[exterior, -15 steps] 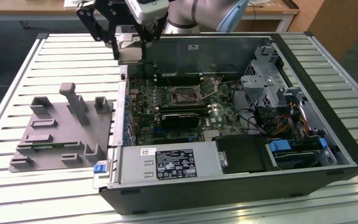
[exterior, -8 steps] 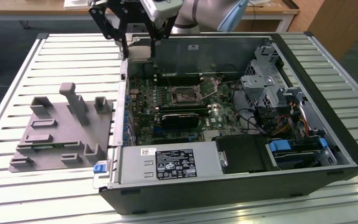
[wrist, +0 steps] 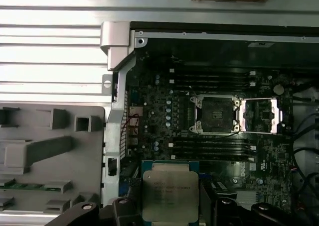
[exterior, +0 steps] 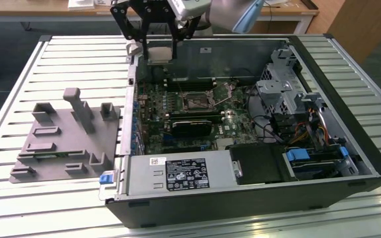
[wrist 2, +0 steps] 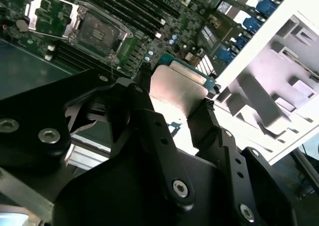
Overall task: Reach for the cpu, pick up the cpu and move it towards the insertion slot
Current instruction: 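Pick up the cpu and move it towards the insertion slot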
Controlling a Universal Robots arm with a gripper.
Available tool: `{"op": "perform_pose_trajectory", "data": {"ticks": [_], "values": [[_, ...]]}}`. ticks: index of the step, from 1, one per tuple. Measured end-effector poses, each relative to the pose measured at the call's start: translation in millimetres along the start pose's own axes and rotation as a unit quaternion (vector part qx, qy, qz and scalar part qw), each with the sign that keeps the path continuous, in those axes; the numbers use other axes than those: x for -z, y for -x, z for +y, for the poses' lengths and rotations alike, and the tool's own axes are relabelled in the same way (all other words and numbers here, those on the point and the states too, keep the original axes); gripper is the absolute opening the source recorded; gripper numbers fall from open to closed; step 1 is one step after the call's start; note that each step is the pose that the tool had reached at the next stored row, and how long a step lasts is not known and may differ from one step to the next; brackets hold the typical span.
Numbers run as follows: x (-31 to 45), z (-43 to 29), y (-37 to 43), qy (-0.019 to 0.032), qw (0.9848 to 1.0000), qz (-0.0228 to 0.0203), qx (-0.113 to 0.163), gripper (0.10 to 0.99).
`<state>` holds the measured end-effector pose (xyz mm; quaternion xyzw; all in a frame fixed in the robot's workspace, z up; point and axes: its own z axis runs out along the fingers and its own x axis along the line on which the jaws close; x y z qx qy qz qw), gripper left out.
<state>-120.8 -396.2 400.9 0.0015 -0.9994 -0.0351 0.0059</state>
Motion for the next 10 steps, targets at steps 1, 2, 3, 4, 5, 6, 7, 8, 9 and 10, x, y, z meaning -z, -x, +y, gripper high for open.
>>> {"op": "perform_pose_trajectory", "data": {"ticks": [1, 2, 3, 4, 5, 6, 7, 8, 9, 10], "values": [[0.0, 0.5, 2.6, 0.0, 1.0, 0.0, 0.0, 0.545], [0.0, 1.0, 5.2, 0.0, 1.0, 0.0, 0.0, 0.545], [0.0, 1.5, 8.0, 0.0, 1.0, 0.0, 0.0, 0.545], [0.0, 2.0, 11.1, 0.0, 1.0, 0.0, 0.0, 0.545], [0.0, 2.5, 14.0, 0.0, 1.0, 0.0, 0.0, 0.545], [-0.1, 3.2, 16.5, 0.0, 1.0, 0.0, 0.0, 0.545], [-0.1, 3.9, 19.2, 0.0, 1.0, 0.0, 0.0, 0.545], [-0.1, 4.5, 21.9, 0.0, 1.0, 0.0, 0.0, 0.545], [-0.1, 5.0, 24.3, 0.0, 1.0, 0.0, 0.0, 0.545], [-0.1, 5.5, 26.8, 0.0, 1.0, 0.0, 0.0, 0.545]]}}
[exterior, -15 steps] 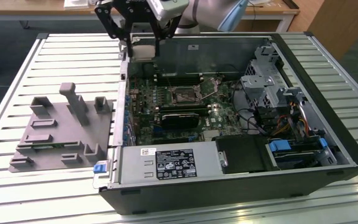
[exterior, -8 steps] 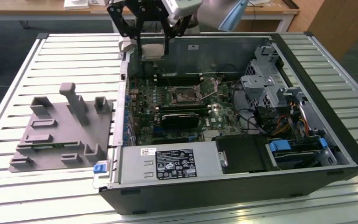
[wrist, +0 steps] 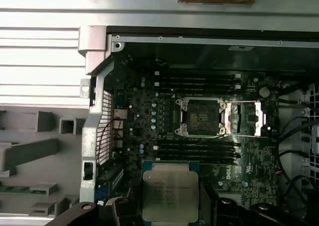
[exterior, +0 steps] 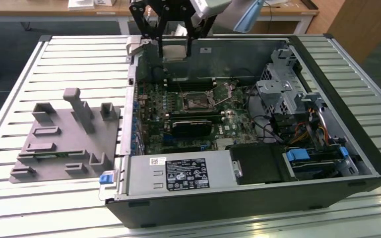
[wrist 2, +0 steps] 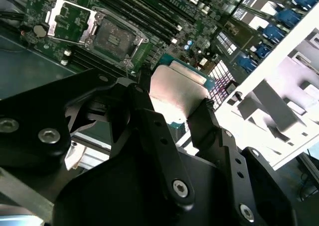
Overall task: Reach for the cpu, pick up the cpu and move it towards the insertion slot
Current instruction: 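Pick up the cpu and move it towards the insertion slot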
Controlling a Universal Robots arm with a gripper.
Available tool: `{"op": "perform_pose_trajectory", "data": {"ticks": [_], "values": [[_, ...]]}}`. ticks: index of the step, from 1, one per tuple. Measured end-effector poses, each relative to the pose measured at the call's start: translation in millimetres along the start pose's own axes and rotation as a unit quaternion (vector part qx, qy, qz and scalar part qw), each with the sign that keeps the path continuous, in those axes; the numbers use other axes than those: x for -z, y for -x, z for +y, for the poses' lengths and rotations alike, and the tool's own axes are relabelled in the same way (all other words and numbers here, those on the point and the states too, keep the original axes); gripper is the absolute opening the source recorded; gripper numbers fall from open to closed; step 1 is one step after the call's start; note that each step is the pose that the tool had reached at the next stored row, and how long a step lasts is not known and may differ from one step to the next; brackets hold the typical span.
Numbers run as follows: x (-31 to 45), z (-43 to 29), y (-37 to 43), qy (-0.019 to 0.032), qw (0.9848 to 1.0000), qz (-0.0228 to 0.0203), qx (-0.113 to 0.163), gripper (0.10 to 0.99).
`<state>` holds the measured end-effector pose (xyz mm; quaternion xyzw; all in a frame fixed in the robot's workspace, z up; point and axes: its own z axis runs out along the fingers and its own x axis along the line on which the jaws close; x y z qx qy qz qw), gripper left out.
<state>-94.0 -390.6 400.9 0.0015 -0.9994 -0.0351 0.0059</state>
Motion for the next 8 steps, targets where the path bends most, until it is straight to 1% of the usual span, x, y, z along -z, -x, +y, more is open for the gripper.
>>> {"op": "perform_pose_trajectory", "data": {"ticks": [8], "values": [[-0.2, 3.5, 26.2, 0.0, 1.0, 0.0, 0.0, 0.545]]}}
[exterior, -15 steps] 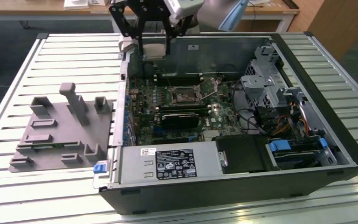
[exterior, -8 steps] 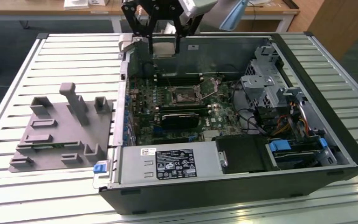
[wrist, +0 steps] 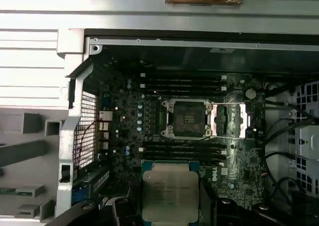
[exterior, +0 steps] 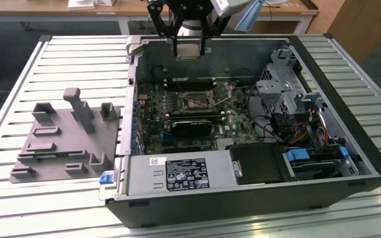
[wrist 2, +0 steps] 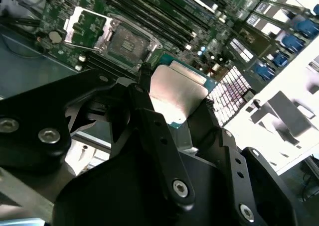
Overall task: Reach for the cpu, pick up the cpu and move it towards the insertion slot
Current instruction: 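Pick up the cpu and move it towards the insertion slot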
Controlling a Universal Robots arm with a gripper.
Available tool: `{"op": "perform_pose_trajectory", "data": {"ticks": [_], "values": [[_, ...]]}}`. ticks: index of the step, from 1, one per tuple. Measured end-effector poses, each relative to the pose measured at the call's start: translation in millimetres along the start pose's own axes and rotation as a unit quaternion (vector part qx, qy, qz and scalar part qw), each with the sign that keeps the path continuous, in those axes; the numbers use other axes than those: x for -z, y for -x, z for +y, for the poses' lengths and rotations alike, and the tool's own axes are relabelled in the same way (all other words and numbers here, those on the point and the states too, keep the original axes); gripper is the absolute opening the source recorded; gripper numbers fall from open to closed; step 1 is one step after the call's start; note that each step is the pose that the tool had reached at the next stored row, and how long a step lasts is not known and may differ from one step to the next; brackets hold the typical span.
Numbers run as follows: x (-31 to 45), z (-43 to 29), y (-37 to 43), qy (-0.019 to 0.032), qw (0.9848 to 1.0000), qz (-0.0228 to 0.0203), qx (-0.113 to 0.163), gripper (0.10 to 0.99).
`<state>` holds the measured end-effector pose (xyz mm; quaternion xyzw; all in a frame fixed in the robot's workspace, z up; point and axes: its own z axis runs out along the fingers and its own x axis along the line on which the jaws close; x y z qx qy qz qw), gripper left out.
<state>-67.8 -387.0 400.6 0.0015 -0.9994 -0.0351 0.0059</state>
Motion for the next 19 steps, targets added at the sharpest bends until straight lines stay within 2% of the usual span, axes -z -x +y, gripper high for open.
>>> {"op": "perform_pose_trajectory", "data": {"ticks": [4, 15, 19], "values": [[-0.3, 4.5, 8.3, 0.0, 1.0, 0.0, 0.0, 0.545], [-2.3, 24.9, 18.9, 0.0, 1.0, 0.0001, 0.001, 0.545], [-2.3, 26.2, 25.7, -0.0001, 1.0, 0.0001, 0.001, 0.545]]}}
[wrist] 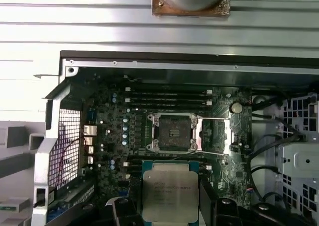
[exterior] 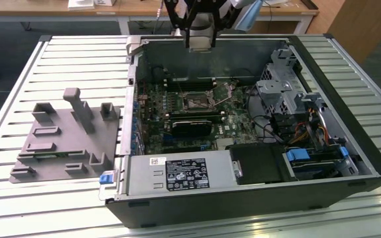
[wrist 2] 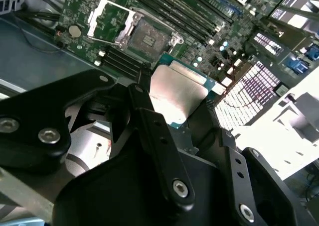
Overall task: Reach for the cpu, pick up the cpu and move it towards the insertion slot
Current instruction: 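Pick up the cpu and move it towards the insertion slot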
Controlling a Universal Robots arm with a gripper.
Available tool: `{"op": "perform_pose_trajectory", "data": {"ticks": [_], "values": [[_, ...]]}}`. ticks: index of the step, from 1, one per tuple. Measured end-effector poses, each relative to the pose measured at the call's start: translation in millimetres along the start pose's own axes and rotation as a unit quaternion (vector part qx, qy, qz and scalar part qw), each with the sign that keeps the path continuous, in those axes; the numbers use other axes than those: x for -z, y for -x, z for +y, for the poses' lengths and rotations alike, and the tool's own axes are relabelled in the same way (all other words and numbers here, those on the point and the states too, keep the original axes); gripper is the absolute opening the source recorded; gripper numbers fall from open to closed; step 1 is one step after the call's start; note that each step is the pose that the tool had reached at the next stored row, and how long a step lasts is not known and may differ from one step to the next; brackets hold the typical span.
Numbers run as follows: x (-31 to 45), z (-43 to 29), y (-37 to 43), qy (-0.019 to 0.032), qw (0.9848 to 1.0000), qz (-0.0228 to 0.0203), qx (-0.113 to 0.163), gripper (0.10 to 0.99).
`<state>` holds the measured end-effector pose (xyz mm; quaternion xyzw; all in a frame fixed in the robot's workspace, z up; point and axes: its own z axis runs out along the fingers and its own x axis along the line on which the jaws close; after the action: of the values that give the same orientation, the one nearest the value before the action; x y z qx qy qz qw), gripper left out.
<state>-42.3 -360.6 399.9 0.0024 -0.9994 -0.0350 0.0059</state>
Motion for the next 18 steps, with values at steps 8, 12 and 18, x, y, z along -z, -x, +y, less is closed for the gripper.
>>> {"op": "perform_pose_trajectory", "data": {"ticks": [8, 12, 18], "values": [[0.0, 0.7, 10.6, 0.0, 1.0, -0.0001, 0.0, 0.545], [0.1, 1.0, 15.3, 0.0001, 1.0, -0.0003, 0.0, 0.545], [0.1, 1.4, 20.7, 0.0001, 1.0, -0.0009, 0.0, 0.545]]}}
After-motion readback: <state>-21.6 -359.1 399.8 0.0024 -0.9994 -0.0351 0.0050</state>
